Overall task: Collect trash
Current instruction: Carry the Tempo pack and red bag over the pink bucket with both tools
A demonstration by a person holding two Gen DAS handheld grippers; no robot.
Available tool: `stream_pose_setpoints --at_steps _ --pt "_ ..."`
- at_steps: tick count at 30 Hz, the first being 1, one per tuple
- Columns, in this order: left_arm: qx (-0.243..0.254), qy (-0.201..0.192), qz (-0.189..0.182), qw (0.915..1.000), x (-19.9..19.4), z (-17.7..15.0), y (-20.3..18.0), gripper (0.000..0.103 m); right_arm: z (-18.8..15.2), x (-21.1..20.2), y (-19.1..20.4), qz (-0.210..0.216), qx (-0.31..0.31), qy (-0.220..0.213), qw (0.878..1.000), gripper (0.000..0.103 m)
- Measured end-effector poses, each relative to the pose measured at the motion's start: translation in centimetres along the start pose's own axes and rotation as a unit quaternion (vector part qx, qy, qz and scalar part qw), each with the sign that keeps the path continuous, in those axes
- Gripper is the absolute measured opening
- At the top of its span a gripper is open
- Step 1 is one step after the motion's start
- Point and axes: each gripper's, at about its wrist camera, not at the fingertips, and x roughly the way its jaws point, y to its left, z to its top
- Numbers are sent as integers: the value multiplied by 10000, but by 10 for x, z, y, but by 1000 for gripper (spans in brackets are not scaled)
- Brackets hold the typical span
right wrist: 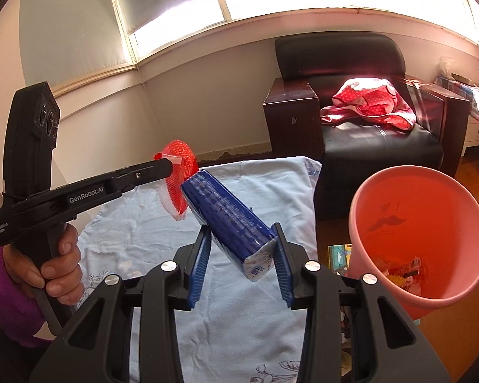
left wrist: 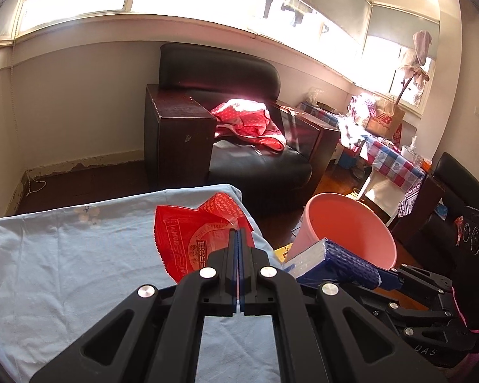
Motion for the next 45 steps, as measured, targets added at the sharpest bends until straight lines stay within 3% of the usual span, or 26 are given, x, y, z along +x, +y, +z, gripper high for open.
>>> stream_pose_setpoints --at_steps 12,23,34,45 --pt "279 7 -536 9982 26 14 -68 0 -2 -40 -56 -652 319 -338 9968 39" --pt "493 63 -990 9938 58 14 -120 0 -4 -60 -98 -1481 506 -512 9863 39" --pt "459 315 -1383 9888 97 6 -145 0 -12 -50 -128 -1917 788 -317 9778 39" --pt "374 697 -1435 9865 138 -4 -152 0 -16 -39 -145 -2202 869 -100 9715 39"
